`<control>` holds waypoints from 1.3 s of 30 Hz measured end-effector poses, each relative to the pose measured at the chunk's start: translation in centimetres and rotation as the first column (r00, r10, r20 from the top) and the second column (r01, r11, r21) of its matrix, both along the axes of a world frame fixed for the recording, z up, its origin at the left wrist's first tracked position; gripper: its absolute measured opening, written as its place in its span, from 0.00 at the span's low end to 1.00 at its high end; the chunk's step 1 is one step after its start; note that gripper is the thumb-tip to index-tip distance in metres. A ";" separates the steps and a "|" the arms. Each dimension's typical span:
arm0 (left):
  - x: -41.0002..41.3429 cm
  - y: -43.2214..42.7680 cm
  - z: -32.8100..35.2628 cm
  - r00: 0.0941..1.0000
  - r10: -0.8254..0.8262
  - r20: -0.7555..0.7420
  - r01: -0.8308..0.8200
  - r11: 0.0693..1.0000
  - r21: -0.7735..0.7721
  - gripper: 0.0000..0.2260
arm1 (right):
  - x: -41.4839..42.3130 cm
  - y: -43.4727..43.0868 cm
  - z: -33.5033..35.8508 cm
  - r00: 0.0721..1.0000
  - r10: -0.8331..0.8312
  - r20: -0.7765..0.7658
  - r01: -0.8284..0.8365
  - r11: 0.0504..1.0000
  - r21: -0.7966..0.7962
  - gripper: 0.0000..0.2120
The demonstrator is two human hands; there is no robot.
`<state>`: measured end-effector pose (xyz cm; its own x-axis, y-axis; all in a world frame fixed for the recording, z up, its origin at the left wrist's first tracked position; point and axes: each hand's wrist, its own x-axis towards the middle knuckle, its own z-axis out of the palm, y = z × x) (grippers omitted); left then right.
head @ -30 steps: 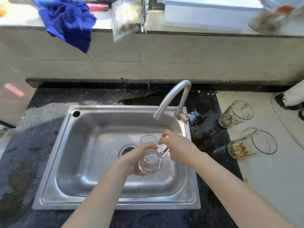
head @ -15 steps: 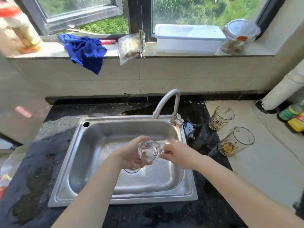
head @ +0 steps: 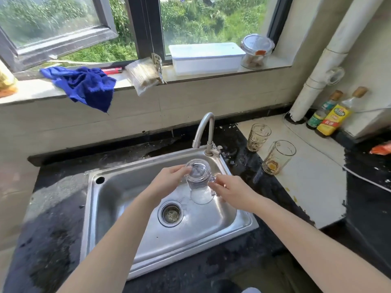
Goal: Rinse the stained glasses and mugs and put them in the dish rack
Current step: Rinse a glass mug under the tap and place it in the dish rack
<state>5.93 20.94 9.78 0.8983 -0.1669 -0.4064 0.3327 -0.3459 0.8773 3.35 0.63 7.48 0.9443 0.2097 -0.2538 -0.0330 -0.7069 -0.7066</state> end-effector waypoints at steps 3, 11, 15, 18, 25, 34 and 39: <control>-0.6 0.3 0.0 0.998 -0.057 0.024 0.057 0.998 -0.007 0.10 | -1.3 0.4 -0.1 0.998 -0.062 0.002 0.062 0.998 0.002 0.18; -1.9 1.0 2.3 0.970 -0.162 0.180 0.161 0.987 0.017 0.10 | -3.0 1.5 2.2 0.987 -0.143 0.078 0.145 0.989 -0.020 0.17; -2.2 1.1 5.8 0.858 -0.161 0.487 0.150 0.987 0.063 0.09 | -3.1 1.6 5.9 0.962 -0.144 0.231 0.141 0.990 0.029 0.17; -2.7 1.2 7.1 0.731 -0.118 0.672 0.139 0.990 0.022 0.10 | -3.9 2.3 6.8 0.916 -0.170 0.363 0.134 0.983 0.123 0.20; -4.0 1.0 2.1 0.928 -0.227 0.296 0.219 0.974 0.063 0.09 | -6.4 2.9 0.7 0.949 -0.268 0.169 0.273 0.962 -0.009 0.21; -3.9 -6.9 1.5 0.876 -0.410 0.252 0.410 0.910 0.055 0.20 | -11.5 -2.2 1.6 0.847 -0.528 0.064 0.519 0.847 0.114 0.21; -7.5 -15.9 1.3 0.748 -0.614 0.252 0.620 0.782 0.066 0.20 | -18.4 -8.7 1.5 0.709 -0.703 0.048 0.693 0.708 0.134 0.19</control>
<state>-1.60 5.03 11.05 0.6653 -0.7254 -0.1766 -0.1743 -0.3810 0.9080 -15.07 -8.03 8.99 0.8475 -0.5002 -0.1776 -0.4229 -0.4341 -0.7954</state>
